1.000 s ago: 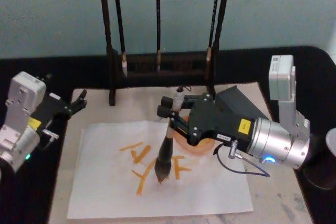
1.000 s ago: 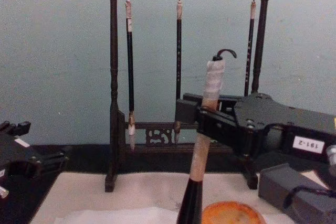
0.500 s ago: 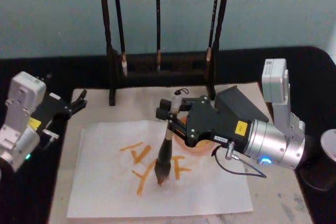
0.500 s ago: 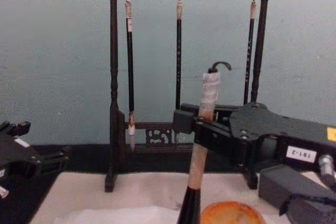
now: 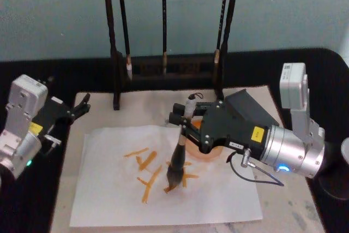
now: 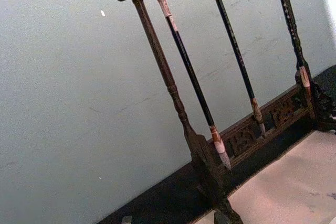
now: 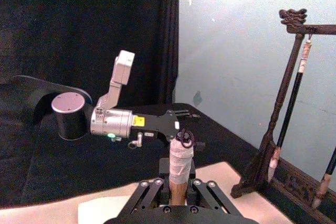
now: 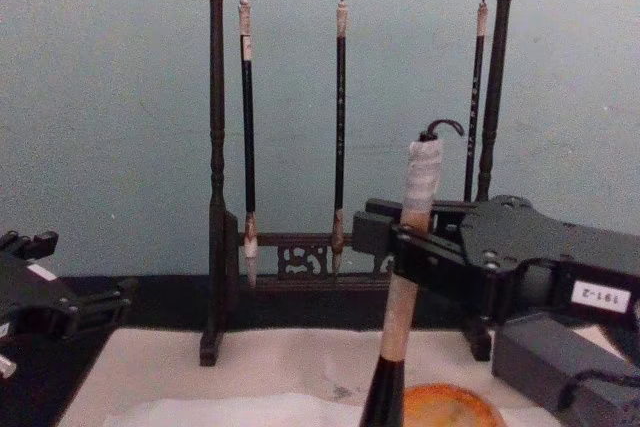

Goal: Pick up the brush from the inkstone, write on the paper, then place the brush back to its original position.

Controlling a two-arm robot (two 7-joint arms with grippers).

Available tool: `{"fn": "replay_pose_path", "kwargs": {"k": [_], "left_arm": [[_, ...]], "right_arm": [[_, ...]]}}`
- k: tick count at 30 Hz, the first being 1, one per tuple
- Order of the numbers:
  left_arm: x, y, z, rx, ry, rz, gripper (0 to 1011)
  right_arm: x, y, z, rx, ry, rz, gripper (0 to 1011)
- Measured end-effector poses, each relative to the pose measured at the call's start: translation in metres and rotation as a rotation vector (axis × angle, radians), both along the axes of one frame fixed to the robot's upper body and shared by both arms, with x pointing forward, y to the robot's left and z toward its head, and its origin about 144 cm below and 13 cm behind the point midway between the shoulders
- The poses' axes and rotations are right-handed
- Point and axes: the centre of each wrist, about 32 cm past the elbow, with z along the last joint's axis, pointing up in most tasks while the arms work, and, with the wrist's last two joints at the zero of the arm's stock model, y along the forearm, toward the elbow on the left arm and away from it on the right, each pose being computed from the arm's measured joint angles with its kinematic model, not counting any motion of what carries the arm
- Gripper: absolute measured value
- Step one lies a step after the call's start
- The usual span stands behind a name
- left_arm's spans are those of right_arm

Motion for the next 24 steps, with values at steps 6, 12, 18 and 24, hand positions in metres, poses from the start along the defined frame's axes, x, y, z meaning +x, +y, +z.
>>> {"fn": "replay_pose_path", "kwargs": {"k": [6,12,18,24], "left_arm": [[0.0,0.0,0.0,0.0,0.0,0.0,1010],[0.0,0.0,0.0,0.0,0.0,0.0,1010],[0.0,0.0,0.0,0.0,0.0,0.0,1010],[0.0,0.0,0.0,0.0,0.0,0.0,1010]], "right_arm": [[-0.003,-0.004,0.001,-0.005,-0.001,0.0,156],[-0.005,-0.008,0.0,-0.009,-0.001,-0.006,156],[-0.007,-0.012,0.001,-0.012,-0.004,-0.016,156],[-0.01,-0.018,0.002,-0.016,-0.009,-0.03,156]]}}
